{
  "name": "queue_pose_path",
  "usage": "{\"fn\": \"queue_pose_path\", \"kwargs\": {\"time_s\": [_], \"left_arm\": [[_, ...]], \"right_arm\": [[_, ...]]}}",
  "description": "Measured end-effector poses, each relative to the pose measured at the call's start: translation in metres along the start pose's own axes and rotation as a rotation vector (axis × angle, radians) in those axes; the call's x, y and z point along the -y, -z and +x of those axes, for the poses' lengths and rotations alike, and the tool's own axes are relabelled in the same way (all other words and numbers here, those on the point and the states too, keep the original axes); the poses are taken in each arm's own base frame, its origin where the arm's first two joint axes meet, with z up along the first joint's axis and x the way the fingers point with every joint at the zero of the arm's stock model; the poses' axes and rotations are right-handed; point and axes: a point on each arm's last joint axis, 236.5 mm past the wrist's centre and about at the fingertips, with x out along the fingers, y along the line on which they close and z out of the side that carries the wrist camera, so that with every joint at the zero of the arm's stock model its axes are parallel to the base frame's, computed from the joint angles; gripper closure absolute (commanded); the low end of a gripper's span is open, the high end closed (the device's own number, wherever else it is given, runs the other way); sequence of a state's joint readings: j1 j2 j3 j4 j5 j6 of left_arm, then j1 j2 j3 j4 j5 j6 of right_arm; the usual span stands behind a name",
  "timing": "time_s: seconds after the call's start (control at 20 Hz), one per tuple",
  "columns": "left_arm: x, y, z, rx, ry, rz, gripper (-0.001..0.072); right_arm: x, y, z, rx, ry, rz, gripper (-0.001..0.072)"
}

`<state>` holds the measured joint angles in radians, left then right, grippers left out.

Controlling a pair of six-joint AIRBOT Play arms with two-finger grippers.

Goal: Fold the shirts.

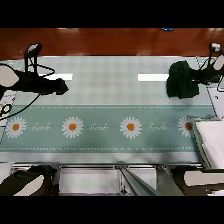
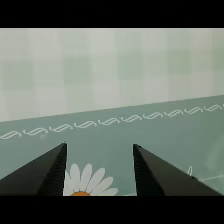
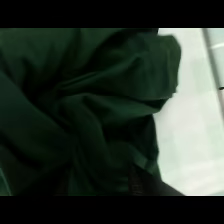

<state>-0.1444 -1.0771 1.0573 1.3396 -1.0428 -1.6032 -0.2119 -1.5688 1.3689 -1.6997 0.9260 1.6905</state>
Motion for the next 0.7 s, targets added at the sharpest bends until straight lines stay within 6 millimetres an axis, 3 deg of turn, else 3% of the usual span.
{"fn": "queue_pose_path", "kwargs": {"time_s": [0.1,0.15,0.2,0.35,0.45,0.55,0.7], "left_arm": [[-0.003,0.001,0.007,0.018,-0.004,-0.02,0.0199],[-0.004,-0.003,0.009,0.04,-0.004,-0.028,0.0199],[-0.005,-0.004,0.012,0.048,-0.005,-0.032,0.0199],[-0.013,-0.016,0.013,0.095,-0.018,-0.049,0.0199],[-0.029,-0.03,-0.001,0.156,-0.046,-0.074,0.02],[-0.048,-0.044,-0.026,0.23,-0.074,-0.12,0.02],[-0.063,-0.055,-0.072,0.339,-0.099,-0.168,0.02]], "right_arm": [[-0.003,0.007,0.027,-0.028,-0.019,0.008,0.0347],[-0.006,0.011,0.038,-0.045,-0.03,0.014,0.0537],[-0.009,0.015,0.046,-0.056,-0.044,0.022,0.0682],[-0.014,0.016,0.048,-0.077,-0.07,0.005,0.0682],[-0.015,0.003,0.026,-0.057,-0.084,-0.027,0.0681],[-0.019,-0.019,-0.015,0.006,-0.118,-0.045,0.0682],[-0.036,-0.063,-0.11,0.201,-0.221,-0.061,0.0682]]}}
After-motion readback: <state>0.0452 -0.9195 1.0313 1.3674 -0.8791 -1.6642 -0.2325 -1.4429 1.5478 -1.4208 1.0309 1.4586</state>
